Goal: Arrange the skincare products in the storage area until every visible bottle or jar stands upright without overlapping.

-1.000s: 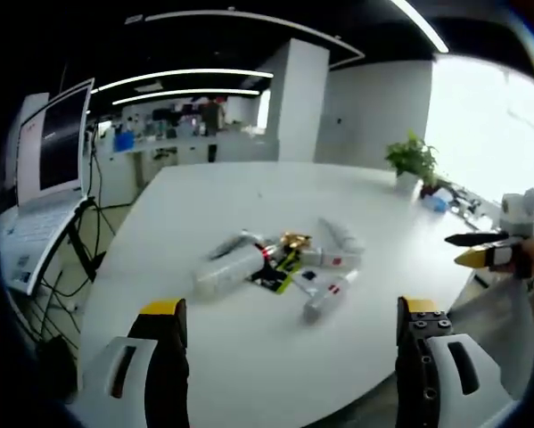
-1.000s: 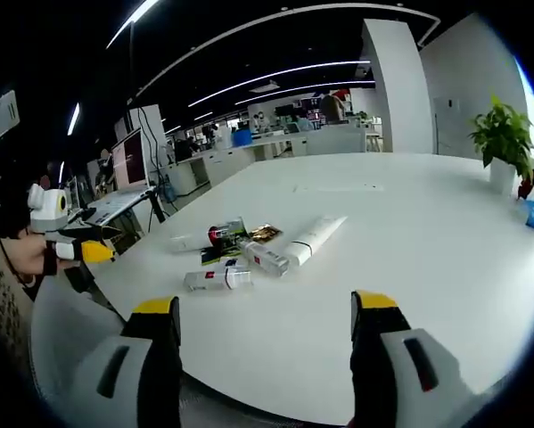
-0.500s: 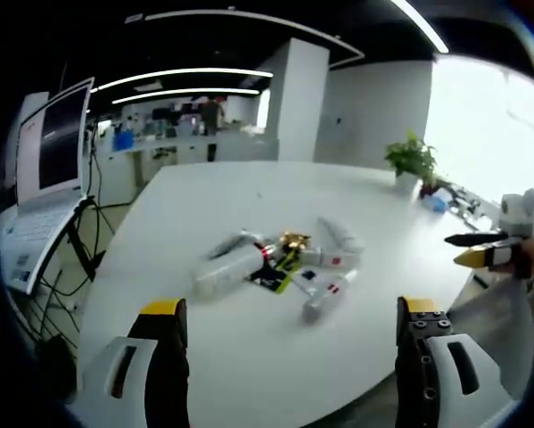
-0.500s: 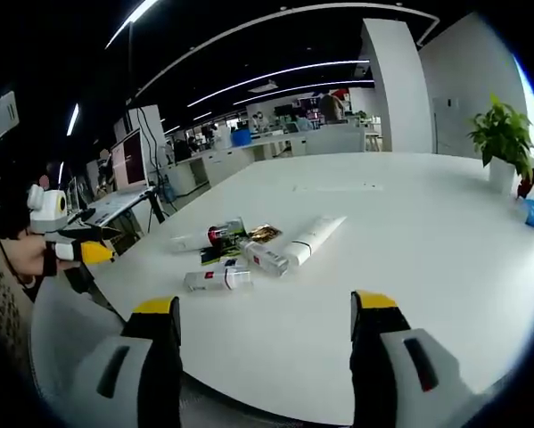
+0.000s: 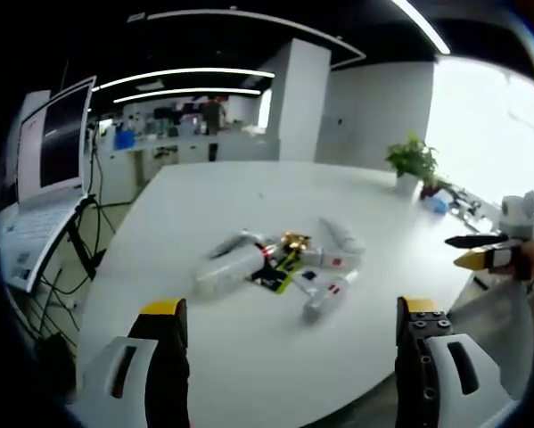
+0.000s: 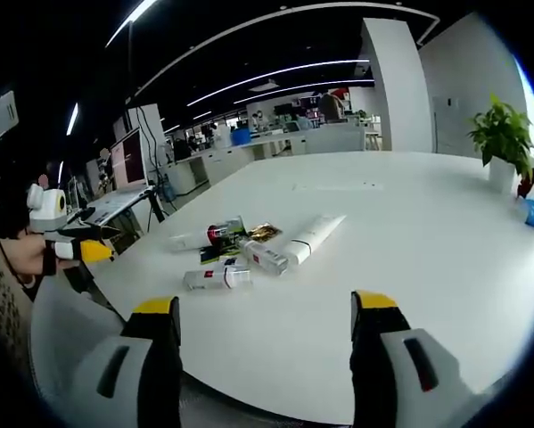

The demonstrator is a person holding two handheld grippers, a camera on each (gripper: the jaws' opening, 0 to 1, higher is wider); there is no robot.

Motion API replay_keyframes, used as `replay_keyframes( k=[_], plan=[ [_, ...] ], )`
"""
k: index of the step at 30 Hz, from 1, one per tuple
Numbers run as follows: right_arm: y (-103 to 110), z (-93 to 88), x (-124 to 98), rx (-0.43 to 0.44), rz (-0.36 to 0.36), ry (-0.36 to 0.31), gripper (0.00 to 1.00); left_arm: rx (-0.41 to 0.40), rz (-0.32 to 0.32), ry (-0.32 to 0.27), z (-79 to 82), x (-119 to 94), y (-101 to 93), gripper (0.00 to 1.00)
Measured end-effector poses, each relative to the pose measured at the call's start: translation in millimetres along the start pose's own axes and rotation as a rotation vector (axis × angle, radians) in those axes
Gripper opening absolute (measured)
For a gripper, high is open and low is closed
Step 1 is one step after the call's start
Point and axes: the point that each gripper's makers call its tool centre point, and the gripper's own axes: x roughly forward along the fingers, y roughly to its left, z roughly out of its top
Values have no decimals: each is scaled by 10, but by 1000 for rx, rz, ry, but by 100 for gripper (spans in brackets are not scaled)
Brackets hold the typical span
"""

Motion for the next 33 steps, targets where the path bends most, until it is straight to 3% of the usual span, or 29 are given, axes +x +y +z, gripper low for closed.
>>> replay_keyframes(
  k=[33],
  plan=[
    [-21,-22,5,8,-4,9,78,-4,-23,31,-42,29,-24,95]
  ],
)
